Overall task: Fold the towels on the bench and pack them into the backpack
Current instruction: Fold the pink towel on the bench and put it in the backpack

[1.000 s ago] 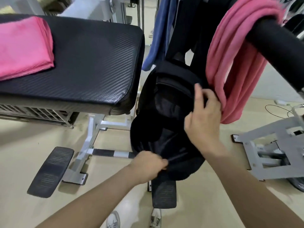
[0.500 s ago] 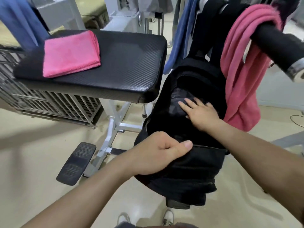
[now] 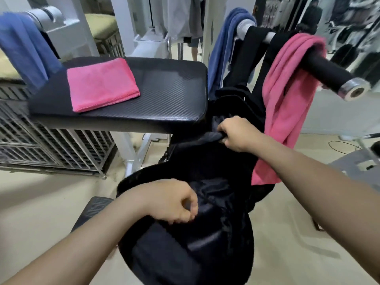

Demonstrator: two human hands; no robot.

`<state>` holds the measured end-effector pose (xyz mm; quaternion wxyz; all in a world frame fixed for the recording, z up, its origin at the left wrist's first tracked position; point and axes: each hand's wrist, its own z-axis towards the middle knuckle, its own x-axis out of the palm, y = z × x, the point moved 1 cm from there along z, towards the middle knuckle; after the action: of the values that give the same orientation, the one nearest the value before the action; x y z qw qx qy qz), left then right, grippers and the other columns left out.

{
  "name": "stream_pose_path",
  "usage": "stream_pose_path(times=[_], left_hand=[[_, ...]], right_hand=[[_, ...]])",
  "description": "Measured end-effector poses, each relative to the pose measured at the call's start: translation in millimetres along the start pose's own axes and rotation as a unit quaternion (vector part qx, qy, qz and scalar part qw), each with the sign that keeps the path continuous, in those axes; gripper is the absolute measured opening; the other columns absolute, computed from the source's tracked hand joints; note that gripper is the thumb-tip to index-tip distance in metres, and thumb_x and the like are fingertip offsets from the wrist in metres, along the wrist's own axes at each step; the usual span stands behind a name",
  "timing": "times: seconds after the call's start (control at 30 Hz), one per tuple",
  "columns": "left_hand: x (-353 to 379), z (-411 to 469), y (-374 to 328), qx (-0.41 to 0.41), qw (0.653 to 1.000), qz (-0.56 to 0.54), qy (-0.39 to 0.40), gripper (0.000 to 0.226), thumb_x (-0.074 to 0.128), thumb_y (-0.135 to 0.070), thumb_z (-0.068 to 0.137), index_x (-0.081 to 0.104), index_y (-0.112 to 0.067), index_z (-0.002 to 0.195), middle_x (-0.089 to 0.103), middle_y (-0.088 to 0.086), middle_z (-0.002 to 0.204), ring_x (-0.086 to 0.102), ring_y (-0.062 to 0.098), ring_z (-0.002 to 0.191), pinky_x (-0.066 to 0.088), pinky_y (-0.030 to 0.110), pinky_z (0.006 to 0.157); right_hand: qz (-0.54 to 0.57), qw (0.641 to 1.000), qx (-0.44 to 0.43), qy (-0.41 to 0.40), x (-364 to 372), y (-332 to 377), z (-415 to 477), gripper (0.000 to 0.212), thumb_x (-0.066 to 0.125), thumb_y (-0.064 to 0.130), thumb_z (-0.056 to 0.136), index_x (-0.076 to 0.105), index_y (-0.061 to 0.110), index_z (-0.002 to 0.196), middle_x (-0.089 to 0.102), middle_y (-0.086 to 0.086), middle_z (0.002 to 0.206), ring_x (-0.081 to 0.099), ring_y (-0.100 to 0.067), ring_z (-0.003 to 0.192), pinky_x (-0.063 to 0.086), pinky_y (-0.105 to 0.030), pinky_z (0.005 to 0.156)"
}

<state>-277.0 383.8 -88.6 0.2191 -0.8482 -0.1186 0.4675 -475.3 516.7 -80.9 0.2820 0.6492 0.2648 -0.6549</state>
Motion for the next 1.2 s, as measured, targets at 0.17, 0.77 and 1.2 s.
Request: stream_pose_path(times=[0.17,0.77,1.2], left_hand=[[-10.1,32.8,37.3,-0.089,0.909,0.182,-0.365,0.087,0.077,-0.04,0.073,0.023,-0.04,0.141,0.032,0.002,0.141,0.039,0.028,0.125,0.043,0.045,0.097],[-27.2,105.9,77.1,-0.008,0.919,-0.216,-0.33,0.037,0.063,-0.016,0.089,0.057,-0.016,0.126,0.067,0.001,0.113,0.062,0.019,0.11,0.044,0.023,0.094],[-27.4,87.3,69.0,0.029,0.865,-0.318,-0.387,0.016,0.067,-0.027,0.087,0.069,-0.017,0.074,0.058,-0.011,0.06,0.05,0.0,0.056,0.038,0.02,0.054]], right_hand=[[0.051,0.997,-0.03,0.053,-27.6,3.4,-8.2,0.015,0.072,0.02,0.079,0.075,0.017,0.094,0.067,-0.003,0.078,0.062,-0.022,0.082,0.038,-0.023,0.068],[0.079,0.982,-0.05,0.164,-36.6,-28.6,4.6,0.005,0.073,0.021,0.082,0.073,0.017,0.085,0.061,0.008,0.065,0.059,-0.011,0.071,0.041,-0.022,0.063],[-0.019,0.991,0.013,0.132,-15.8,-17.5,-5.8,0.018,0.071,0.026,0.081,0.07,0.023,0.099,0.07,0.002,0.087,0.064,-0.021,0.091,0.05,-0.031,0.077]])
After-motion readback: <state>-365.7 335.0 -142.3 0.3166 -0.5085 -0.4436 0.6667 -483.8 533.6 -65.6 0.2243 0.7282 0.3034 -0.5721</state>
